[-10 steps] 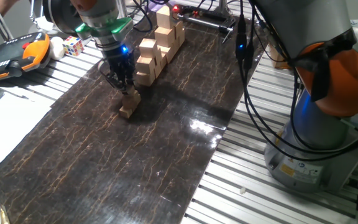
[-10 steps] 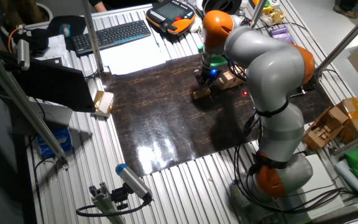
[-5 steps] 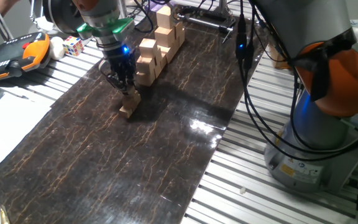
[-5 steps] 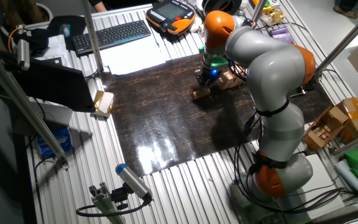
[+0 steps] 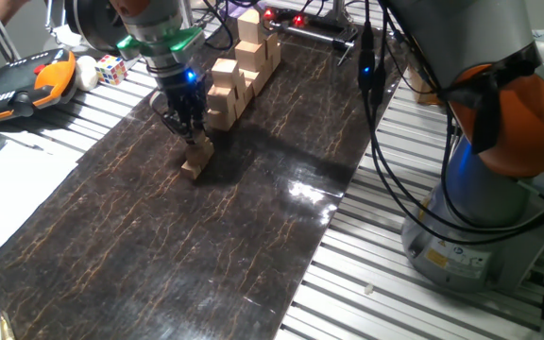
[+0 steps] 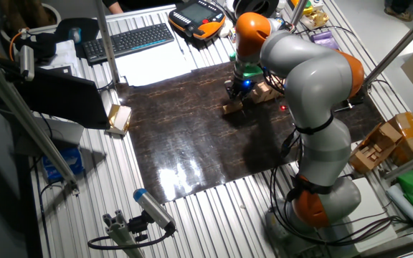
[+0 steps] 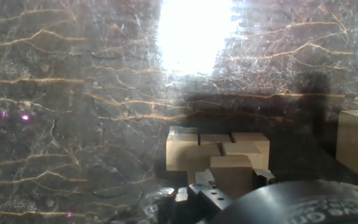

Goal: Stack the blocks into a pyramid shape

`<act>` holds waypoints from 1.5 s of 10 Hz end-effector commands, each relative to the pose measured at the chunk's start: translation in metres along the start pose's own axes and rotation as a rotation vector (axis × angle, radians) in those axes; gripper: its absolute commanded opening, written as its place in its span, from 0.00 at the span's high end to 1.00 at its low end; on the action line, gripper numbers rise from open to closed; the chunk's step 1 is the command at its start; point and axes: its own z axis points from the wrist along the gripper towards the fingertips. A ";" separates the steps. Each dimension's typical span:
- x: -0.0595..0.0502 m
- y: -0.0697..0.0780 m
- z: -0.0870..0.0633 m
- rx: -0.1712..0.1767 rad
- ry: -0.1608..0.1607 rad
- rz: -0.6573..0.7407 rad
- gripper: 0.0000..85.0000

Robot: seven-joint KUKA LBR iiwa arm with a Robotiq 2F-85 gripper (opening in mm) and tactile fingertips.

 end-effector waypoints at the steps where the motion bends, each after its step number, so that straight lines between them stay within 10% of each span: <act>1: 0.000 0.000 0.000 0.003 0.000 0.002 0.73; 7: -0.001 0.001 0.001 0.022 -0.006 0.009 0.52; 15: -0.002 0.003 -0.007 0.024 0.008 0.018 0.50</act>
